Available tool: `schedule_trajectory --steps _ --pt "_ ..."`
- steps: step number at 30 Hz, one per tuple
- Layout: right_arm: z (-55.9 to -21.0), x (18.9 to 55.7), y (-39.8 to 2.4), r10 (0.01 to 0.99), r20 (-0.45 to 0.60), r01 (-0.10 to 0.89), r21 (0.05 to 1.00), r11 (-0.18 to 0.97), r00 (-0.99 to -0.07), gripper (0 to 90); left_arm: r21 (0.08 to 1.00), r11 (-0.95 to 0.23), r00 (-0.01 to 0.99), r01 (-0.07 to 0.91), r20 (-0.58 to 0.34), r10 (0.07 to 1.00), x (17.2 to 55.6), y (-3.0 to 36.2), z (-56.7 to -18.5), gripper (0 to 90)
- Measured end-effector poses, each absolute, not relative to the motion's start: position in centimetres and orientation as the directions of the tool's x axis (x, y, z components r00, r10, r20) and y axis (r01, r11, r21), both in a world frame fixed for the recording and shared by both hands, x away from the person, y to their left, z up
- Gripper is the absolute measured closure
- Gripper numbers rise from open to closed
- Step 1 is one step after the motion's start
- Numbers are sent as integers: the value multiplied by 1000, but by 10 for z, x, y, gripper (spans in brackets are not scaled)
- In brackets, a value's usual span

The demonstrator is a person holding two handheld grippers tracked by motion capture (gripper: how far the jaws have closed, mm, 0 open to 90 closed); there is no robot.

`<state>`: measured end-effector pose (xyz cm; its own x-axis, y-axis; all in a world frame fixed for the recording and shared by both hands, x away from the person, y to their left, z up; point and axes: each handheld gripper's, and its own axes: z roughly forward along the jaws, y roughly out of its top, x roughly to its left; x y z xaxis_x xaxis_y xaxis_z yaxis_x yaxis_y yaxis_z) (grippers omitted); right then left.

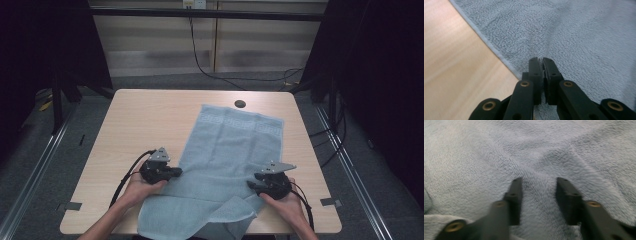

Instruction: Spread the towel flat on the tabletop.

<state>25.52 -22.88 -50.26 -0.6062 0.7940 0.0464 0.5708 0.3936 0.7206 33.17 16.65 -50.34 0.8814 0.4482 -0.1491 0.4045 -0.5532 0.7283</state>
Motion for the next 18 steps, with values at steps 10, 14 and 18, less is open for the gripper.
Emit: schedule_trajectory --steps 10,14,18 --pt "-495 244 -211 708 148 553 738 386 -691 844 725 -522 871 449 -226 436 281 207 -499 866" --pt "-493 234 -208 687 154 541 744 393 -710 843 729 -502 870 466 -273 411 262 217 -496 867" --pt "-495 224 -200 656 161 536 730 424 -738 807 725 -494 864 480 -294 408 243 227 -497 865"
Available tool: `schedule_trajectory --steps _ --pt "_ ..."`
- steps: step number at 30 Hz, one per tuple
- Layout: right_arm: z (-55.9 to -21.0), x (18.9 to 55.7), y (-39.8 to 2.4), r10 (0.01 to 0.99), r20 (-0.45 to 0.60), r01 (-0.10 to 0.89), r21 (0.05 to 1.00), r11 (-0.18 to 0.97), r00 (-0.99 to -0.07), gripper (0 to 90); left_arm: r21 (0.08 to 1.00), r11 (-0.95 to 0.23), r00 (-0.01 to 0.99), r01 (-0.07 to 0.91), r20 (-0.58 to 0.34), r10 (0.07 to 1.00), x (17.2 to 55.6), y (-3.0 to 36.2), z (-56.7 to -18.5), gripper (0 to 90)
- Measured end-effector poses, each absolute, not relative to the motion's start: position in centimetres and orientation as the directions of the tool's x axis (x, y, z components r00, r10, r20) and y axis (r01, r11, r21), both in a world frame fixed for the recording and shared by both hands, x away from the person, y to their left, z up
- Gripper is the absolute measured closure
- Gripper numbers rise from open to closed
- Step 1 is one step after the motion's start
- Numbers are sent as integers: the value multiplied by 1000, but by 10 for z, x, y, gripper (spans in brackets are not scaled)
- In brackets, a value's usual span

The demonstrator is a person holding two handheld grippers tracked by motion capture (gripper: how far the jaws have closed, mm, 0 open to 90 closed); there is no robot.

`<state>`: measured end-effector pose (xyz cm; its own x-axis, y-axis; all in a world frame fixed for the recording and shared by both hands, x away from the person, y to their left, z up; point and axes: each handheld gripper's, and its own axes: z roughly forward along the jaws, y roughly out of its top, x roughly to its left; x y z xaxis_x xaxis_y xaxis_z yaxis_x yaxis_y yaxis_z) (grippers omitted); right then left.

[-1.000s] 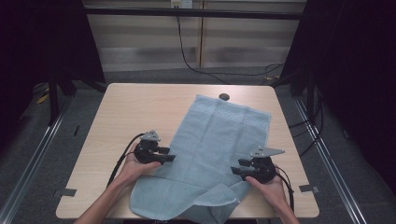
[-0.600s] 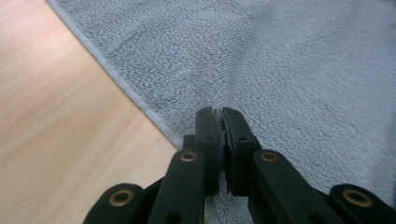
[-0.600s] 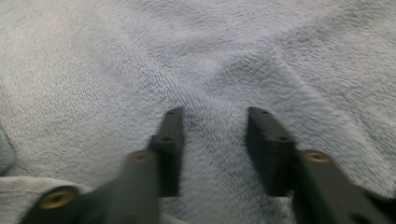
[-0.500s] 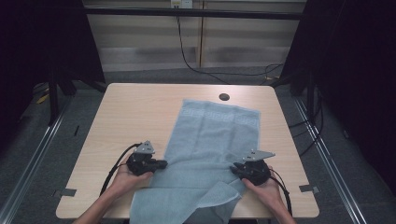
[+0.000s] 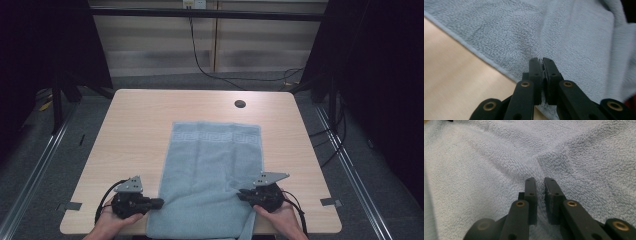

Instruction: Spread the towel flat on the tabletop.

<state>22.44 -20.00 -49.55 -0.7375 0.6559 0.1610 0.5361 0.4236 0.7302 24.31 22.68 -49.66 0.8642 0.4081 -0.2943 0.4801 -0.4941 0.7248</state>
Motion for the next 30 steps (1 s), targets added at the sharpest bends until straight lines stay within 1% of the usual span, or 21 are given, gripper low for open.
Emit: schedule_trajectory --steps 1,2,3,4,6,7,10,12,14,15,17,18,20,22,25,27,28,29,30 --pt "-494 222 -200 651 163 533 733 423 -741 792 730 -477 859 490 -312 405 241 229 -496 859" --pt "-493 220 -200 650 166 531 737 418 -742 766 737 -473 861 483 -305 406 240 231 -494 852" --pt "-490 219 -201 651 170 530 743 409 -740 725 748 -458 860 481 -301 412 242 232 -492 820" --pt "-488 219 -202 650 175 526 753 396 -740 711 753 -443 855 486 -306 419 245 232 -491 779" --pt "-482 223 -207 660 187 524 772 359 -728 658 765 -415 843 493 -301 445 258 231 -488 735" --pt "-479 227 -209 671 189 526 778 343 -717 643 764 -411 838 498 -300 456 267 230 -487 697" --pt "-473 242 -214 692 186 524 791 315 -697 603 752 -397 811 526 -304 500 297 220 -486 641" --pt "-473 255 -215 702 177 523 792 315 -690 593 755 -404 808 517 -275 521 312 213 -486 625" --pt "-474 271 -215 717 173 534 785 314 -676 563 755 -382 795 534 -295 530 327 206 -486 606" --pt "-475 279 -215 723 165 533 785 316 -671 552 754 -392 800 527 -285 528 332 201 -486 591" --pt "-477 293 -214 745 131 531 780 330 -654 539 755 -410 798 512 -241 552 341 193 -488 563" --pt "-477 300 -215 753 125 534 779 329 -646 530 754 -399 788 522 -248 564 345 192 -490 563" --pt "-478 315 -216 770 130 549 774 315 -625 509 754 -384 780 533 -263 568 349 191 -494 554" --pt "-484 328 -217 781 141 568 765 304 -608 477 744 -419 784 520 -223 579 348 191 -496 531" --pt "-498 338 -214 794 147 601 736 310 -590 406 752 -403 778 522 -226 586 349 194 -495 499" --pt "-504 340 -210 797 138 613 719 327 -588 394 768 -387 769 510 -206 605 354 196 -494 487" --pt "-506 341 -208 795 117 602 720 345 -595 395 769 -378 757 516 -203 621 358 196 -493 484" --pt "-507 340 -205 801 110 601 722 343 -589 408 762 -375 748 528 -207 631 362 194 -492 470" --pt "-507 340 -203 802 80 586 726 360 -592 462 765 -378 749 521 -199 632 365 193 -491 449"
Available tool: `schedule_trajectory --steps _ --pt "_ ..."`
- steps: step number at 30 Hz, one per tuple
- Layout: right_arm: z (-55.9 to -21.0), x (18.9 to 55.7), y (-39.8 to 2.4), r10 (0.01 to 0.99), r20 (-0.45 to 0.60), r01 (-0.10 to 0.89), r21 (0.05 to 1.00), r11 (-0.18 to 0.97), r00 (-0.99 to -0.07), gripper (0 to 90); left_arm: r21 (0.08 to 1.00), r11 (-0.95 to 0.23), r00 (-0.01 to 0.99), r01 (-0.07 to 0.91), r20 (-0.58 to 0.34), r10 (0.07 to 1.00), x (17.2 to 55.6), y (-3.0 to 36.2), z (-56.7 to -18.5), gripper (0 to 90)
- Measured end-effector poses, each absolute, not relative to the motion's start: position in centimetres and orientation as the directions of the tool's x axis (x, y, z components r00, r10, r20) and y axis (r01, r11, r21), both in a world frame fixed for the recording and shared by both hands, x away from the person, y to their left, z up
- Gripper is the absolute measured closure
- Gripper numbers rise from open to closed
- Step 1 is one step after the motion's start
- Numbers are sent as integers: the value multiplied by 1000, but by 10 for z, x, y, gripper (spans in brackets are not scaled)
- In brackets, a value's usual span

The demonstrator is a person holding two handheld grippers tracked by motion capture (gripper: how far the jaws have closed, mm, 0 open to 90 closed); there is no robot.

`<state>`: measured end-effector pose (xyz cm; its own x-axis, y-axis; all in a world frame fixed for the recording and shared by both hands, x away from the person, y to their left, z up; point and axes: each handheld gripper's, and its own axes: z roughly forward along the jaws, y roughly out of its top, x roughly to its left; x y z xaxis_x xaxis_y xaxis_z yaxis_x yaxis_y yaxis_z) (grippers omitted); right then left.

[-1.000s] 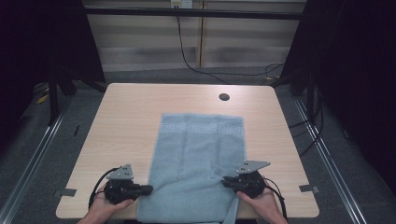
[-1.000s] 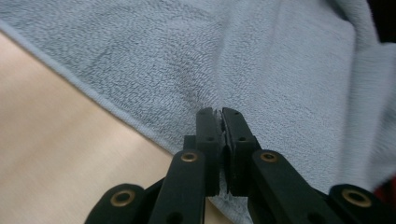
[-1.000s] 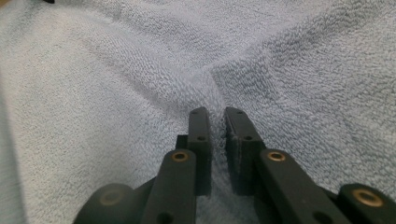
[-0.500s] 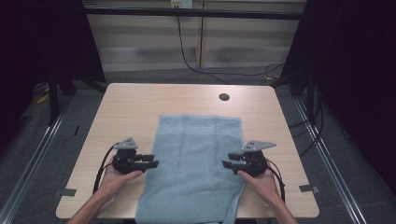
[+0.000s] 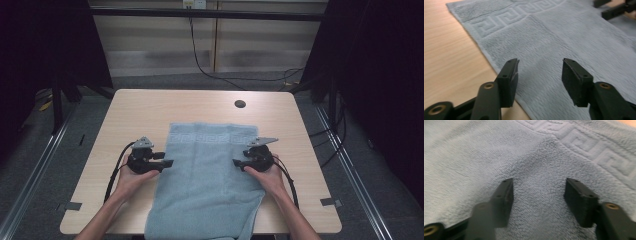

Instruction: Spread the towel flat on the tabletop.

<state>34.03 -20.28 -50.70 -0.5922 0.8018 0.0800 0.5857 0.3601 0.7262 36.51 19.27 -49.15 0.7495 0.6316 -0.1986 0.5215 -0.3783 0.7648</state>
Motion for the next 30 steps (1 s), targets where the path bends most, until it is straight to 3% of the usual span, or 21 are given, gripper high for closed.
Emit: schedule_trajectory --steps 2,5,8,10,12,15,19,30 --pt "-507 338 -198 797 36 567 723 395 -602 524 763 -365 736 533 -206 645 373 190 -493 446" --pt "-506 336 -194 772 28 541 729 419 -635 707 759 -386 729 524 -165 664 381 184 -499 431" --pt "-506 334 -191 771 34 543 730 415 -636 768 741 -450 737 499 -90 670 380 178 -506 424" --pt "-507 334 -191 767 34 536 736 414 -640 793 743 -475 749 472 -54 661 376 177 -506 480" --pt "-507 331 -191 771 48 546 735 403 -634 795 740 -493 772 458 -56 633 370 178 -505 650" --pt "-507 327 -190 756 64 543 735 406 -652 793 744 -503 800 441 -71 596 358 183 -506 797" --pt "-505 313 -186 728 54 526 728 439 -683 788 743 -465 797 481 -150 585 345 195 -506 824" --pt "-504 281 -187 692 93 524 727 444 -716 760 741 -492 832 457 -160 532 294 214 -505 828"
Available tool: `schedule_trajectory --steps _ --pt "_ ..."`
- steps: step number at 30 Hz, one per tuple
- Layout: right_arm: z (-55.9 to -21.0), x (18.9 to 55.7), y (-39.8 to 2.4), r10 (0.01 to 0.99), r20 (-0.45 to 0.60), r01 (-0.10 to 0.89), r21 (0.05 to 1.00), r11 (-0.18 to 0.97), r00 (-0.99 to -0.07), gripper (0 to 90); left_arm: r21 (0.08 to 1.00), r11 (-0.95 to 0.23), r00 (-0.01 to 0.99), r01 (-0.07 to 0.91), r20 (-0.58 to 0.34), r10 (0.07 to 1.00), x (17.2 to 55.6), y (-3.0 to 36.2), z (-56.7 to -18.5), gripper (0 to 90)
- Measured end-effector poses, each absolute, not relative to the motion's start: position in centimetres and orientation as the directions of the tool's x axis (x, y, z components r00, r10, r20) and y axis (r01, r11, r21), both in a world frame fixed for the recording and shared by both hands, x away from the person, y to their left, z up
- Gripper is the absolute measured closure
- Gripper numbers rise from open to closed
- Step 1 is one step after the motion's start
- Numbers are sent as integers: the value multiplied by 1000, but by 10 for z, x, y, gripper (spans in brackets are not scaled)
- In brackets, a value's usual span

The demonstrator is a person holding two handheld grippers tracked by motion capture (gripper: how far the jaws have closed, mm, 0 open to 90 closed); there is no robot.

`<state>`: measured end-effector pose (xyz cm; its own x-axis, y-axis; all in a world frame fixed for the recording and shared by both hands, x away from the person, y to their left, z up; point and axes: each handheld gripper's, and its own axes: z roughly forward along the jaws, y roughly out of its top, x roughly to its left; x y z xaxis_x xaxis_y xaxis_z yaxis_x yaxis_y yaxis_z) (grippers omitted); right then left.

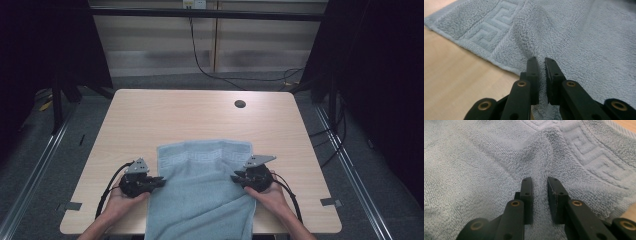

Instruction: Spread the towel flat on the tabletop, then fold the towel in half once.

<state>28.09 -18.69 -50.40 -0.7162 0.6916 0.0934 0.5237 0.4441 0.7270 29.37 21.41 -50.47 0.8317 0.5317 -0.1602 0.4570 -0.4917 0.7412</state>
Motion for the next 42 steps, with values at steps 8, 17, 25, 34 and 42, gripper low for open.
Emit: schedule_trajectory --steps 8,17,25,34,42 --pt "-500 255 -183 657 130 533 710 461 -742 622 735 -476 830 482 -209 518 277 226 -505 802" --pt "-477 300 -215 742 144 533 784 318 -655 540 742 -446 818 500 -237 524 285 228 -506 780" --pt "-491 358 -222 804 121 571 765 298 -583 448 739 -463 818 489 -204 538 290 224 -505 724" --pt "-512 378 -214 830 58 568 755 328 -555 414 733 -473 820 489 -200 536 300 221 -503 694" --pt "-510 367 -209 818 31 559 745 364 -574 700 774 -425 793 470 -159 589 344 208 -484 558"
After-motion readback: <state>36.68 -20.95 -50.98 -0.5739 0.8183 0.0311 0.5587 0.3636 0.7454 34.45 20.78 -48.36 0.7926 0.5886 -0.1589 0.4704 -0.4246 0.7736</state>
